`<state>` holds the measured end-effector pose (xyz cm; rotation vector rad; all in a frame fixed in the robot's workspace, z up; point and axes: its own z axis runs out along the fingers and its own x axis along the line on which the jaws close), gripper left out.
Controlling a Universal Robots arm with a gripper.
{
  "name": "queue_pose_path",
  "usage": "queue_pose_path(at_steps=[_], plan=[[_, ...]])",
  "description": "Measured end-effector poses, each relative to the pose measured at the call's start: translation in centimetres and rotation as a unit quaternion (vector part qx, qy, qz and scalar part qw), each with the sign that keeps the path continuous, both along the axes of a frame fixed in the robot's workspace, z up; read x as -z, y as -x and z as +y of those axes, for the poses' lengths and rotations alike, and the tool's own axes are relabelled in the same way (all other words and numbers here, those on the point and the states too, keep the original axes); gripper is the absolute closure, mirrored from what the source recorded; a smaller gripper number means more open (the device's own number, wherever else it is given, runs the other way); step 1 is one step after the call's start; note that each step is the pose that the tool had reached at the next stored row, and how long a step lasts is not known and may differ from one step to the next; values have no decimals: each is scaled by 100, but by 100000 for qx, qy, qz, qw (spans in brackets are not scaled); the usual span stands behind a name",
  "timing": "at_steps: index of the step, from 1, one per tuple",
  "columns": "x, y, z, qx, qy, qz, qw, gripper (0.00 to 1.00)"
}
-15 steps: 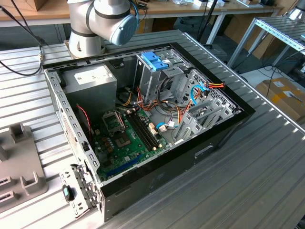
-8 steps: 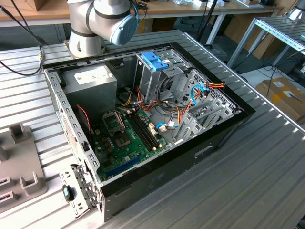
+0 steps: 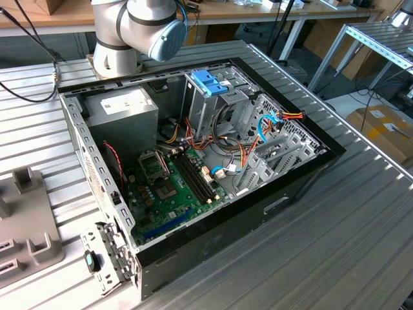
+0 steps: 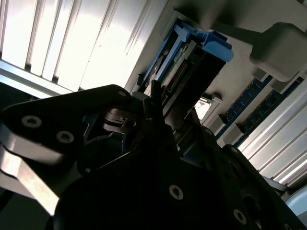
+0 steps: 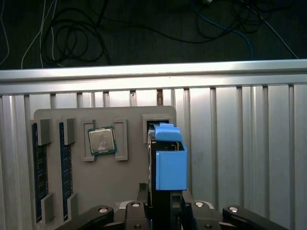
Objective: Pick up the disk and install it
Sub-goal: 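Pick up the disk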
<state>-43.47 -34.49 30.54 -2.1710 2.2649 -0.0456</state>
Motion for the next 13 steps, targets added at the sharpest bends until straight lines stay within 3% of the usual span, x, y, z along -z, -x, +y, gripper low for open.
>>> queue_pose_path(at_steps=[5, 13], plan=[[-9, 0, 0, 1, 8, 20, 100000, 65], [-149, 0, 0, 2, 1, 1, 100000, 65]])
